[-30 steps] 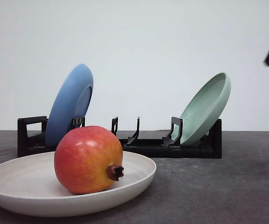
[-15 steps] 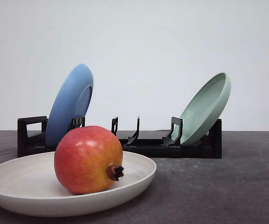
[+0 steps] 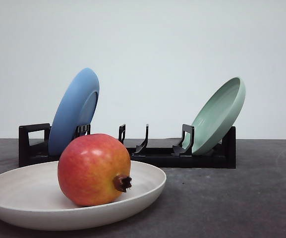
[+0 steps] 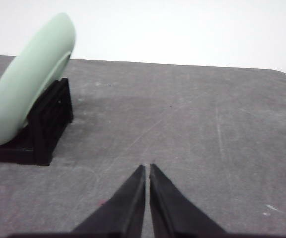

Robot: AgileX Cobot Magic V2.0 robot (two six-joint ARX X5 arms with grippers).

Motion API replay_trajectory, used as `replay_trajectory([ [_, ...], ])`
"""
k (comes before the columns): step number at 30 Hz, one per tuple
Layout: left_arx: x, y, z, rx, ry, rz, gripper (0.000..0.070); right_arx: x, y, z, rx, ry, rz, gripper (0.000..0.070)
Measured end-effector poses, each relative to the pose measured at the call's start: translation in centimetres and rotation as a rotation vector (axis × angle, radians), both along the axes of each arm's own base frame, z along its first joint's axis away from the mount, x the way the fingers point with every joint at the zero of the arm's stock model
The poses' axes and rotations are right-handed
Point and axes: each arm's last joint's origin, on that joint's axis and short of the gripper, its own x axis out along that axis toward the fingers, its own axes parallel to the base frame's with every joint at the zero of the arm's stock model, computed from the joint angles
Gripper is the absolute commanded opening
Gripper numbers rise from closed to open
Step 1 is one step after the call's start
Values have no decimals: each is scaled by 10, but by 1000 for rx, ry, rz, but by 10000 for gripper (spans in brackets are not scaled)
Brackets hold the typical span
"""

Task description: Place pomegranate in white plate

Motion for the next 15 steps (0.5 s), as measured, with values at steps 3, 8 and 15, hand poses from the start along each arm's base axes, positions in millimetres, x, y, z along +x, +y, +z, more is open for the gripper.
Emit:
replay_trajectory([
  [3, 0, 0, 0, 0, 0, 0, 0, 0, 0, 0, 1, 0, -2, 10],
  [8, 0, 0, 0, 0, 0, 0, 0, 0, 0, 0, 2, 0, -3, 10],
  [15, 0, 0, 0, 0, 0, 0, 0, 0, 0, 0, 2, 0, -2, 11],
])
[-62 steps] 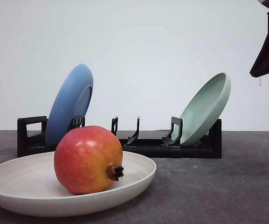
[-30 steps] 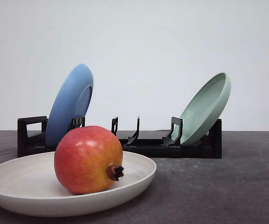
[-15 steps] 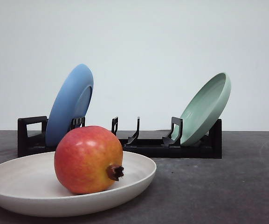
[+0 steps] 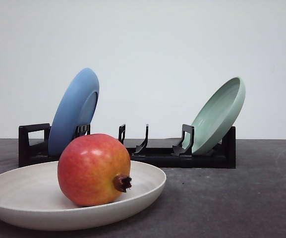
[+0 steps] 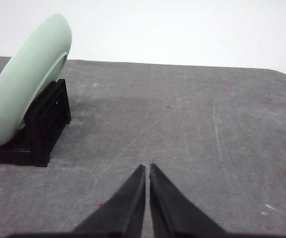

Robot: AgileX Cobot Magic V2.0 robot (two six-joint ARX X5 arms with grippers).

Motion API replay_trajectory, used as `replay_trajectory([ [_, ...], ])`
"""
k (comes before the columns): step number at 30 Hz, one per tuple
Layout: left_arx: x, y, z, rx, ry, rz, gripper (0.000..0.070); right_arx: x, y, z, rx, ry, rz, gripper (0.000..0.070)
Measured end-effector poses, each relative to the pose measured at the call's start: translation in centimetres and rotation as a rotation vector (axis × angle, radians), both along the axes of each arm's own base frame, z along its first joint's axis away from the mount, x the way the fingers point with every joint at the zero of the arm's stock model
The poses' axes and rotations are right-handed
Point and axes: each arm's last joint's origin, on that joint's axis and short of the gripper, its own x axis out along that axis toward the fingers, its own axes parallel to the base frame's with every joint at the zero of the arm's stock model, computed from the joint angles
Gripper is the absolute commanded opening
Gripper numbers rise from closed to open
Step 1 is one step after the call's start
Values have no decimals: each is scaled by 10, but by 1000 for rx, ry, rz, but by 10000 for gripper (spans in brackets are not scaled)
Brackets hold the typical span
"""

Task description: Place pomegranate in white plate

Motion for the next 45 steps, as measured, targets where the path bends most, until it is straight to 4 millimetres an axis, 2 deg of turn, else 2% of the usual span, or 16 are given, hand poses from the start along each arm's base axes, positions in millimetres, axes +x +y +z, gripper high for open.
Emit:
replay_trajectory([
  [45, 0, 0, 0, 0, 0, 0, 0, 0, 0, 0, 0, 0, 0, 10],
])
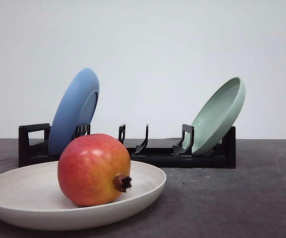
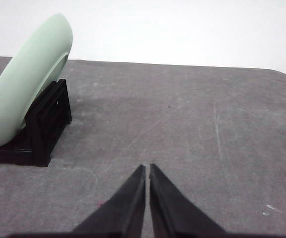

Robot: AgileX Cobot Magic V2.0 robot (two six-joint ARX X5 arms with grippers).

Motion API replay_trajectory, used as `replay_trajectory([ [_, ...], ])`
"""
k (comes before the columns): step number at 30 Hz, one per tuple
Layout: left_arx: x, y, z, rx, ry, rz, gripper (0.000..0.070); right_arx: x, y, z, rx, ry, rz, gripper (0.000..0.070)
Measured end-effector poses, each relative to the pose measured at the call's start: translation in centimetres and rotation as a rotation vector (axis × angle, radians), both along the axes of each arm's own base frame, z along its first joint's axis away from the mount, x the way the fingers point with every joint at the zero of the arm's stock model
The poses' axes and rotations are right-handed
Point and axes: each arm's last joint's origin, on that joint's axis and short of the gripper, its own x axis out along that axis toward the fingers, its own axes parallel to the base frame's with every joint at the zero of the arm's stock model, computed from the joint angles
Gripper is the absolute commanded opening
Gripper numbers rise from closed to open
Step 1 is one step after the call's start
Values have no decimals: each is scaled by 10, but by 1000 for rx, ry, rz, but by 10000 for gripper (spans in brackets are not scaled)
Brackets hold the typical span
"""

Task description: Place pomegranate in white plate

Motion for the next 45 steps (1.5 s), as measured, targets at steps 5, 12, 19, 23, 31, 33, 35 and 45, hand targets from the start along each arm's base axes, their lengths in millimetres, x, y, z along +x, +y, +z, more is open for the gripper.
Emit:
replay_trajectory([
  [5, 0, 0, 0, 0, 0, 0, 0, 0, 0, 0, 0, 0, 0, 11],
  [12, 0, 0, 0, 0, 0, 0, 0, 0, 0, 0, 0, 0, 0, 10],
  [19, 0, 0, 0, 0, 0, 0, 0, 0, 0, 0, 0, 0, 0, 10],
  [23, 0, 0, 0, 0, 0, 0, 0, 0, 0, 0, 0, 0, 0, 10],
  [31, 0, 0, 0, 0, 0, 0, 0, 0, 0, 0, 0, 0, 0, 11],
  [33, 0, 0, 0, 0, 0, 0, 0, 0, 0, 0, 0, 0, 0, 10],
  [35, 0, 0, 0, 0, 0, 0, 0, 0, 0, 0, 0, 0, 0, 10],
  [45, 0, 0, 0, 0, 0, 0, 0, 0, 0, 0, 0, 0, 0, 10],
])
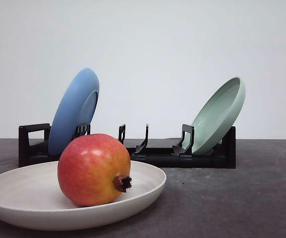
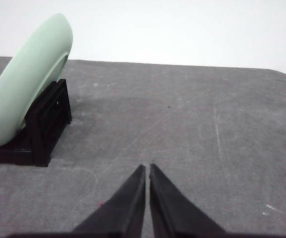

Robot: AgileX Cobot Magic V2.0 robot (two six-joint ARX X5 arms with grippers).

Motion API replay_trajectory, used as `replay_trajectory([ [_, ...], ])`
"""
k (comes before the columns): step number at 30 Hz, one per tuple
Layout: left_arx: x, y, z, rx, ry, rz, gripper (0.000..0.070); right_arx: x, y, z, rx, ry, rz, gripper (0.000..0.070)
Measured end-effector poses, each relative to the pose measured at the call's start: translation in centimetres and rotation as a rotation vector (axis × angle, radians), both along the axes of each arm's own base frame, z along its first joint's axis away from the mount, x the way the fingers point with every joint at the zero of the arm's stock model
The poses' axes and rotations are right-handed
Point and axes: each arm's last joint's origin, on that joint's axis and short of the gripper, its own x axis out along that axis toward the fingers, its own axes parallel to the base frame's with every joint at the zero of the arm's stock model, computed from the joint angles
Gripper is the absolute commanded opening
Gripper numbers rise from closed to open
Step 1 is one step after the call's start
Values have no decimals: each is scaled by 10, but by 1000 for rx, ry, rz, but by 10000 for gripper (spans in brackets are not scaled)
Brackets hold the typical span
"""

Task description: Place pomegranate in white plate

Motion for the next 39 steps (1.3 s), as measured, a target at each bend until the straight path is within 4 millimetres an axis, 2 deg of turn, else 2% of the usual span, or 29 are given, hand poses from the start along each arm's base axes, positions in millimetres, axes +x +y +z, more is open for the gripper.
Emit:
replay_trajectory([
  [39, 0, 0, 0, 0, 0, 0, 0, 0, 0, 0, 0, 0, 0, 10],
])
